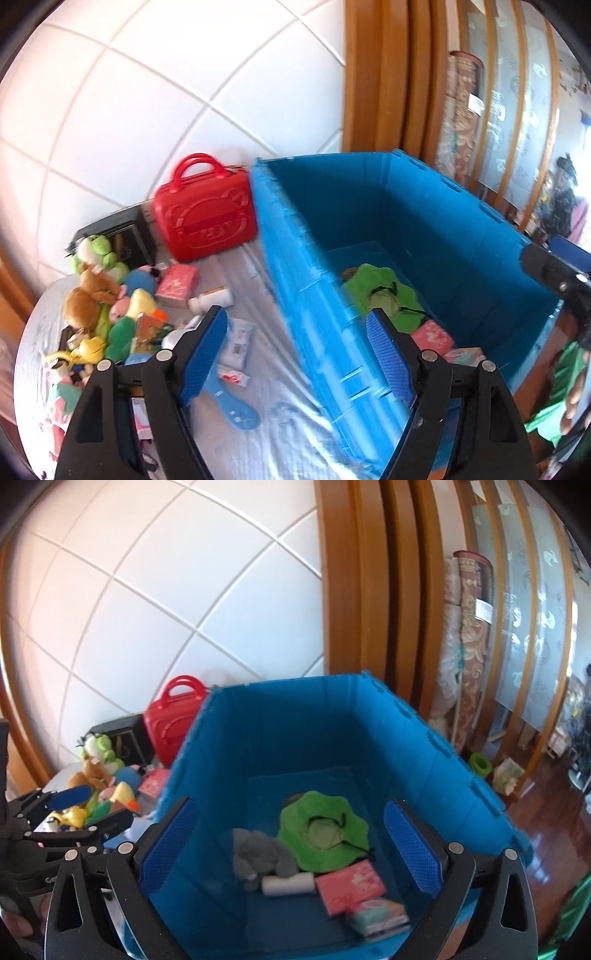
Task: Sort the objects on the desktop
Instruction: 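Move both empty grippers back to the heap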
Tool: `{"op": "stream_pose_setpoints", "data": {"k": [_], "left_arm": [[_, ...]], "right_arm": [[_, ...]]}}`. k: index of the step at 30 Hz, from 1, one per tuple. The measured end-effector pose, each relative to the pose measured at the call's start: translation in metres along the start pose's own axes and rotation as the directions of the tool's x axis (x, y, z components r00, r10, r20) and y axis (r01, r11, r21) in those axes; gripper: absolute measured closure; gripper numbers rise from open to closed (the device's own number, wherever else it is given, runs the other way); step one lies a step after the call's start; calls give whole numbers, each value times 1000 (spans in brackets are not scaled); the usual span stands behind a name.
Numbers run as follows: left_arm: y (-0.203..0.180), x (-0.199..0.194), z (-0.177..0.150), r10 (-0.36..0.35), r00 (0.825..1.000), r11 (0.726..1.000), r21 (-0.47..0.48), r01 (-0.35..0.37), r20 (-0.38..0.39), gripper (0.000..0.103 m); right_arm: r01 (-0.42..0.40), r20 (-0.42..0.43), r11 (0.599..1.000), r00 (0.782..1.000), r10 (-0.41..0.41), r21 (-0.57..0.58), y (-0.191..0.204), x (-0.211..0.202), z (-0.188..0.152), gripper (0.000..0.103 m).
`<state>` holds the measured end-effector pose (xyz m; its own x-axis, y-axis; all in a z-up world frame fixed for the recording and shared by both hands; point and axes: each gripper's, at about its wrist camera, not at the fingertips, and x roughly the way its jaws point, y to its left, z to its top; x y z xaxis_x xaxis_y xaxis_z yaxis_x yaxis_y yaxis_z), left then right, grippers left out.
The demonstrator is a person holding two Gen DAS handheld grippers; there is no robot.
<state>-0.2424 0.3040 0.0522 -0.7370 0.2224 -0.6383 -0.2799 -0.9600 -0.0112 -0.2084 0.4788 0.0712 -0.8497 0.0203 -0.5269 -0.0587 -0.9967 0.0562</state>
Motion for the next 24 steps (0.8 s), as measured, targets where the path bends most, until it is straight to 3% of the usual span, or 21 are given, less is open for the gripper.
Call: {"op": "stream_pose_setpoints", "data": {"k": [6, 9, 11, 17, 22, 24], "left_arm": [[71, -7, -57, 151, 988, 985, -82, -153, -31, 25], [110, -5, -86, 177, 980, 971, -146, -189, -92, 25], [136, -4, -107, 179, 975, 960, -193, -203, -134, 25], [202, -15, -174, 218, 949, 915, -289, -280, -229, 25], [243, -27, -231, 262, 917, 872, -333, -359, -302, 25], [257, -29, -251, 270, 904, 855, -349, -383, -332, 25]], "right_arm": [[-110, 22, 990, 993, 112, -85, 63, -10, -13, 0], [-217, -9, 964, 976, 218, -155, 105, -4, -17, 0], [-245, -36, 950, 969, 243, -193, 130, 5, -20, 0], [-389, -176, 885, 919, 354, -254, 208, 41, -50, 0], [-452, -318, 845, 877, 361, -285, 263, 80, -94, 0], [-481, -384, 832, 848, 364, -275, 279, 97, -114, 0]]}}
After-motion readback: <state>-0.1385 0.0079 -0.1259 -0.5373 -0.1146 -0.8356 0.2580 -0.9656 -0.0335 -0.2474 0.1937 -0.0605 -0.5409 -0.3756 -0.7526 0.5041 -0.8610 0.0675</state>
